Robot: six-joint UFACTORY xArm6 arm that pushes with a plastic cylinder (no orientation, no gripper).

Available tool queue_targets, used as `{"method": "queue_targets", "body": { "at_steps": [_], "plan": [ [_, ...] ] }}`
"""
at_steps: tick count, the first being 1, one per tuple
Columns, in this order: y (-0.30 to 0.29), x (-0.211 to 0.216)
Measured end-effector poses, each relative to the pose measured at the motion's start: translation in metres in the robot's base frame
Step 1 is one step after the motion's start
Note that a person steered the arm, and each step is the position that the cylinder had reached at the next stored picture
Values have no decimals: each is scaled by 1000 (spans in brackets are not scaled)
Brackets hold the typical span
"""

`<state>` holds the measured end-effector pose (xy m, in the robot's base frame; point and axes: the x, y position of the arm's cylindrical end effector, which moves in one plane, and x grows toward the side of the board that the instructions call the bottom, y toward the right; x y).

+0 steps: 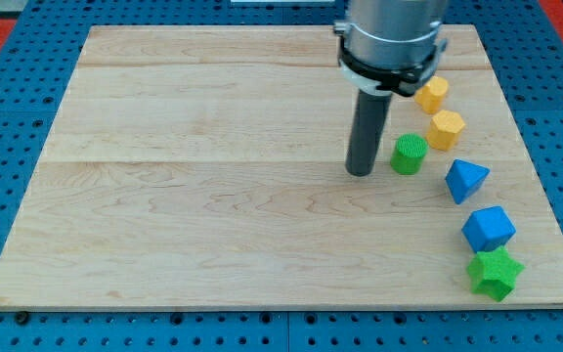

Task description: Push green circle in between blue triangle and yellow hexagon

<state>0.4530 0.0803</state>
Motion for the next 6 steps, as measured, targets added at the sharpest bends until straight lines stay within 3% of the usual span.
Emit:
{"method": "queue_targets", "body": {
  "at_steps": [3, 6],
  "plan": [
    [67, -13],
    [76, -13]
  ]
}}
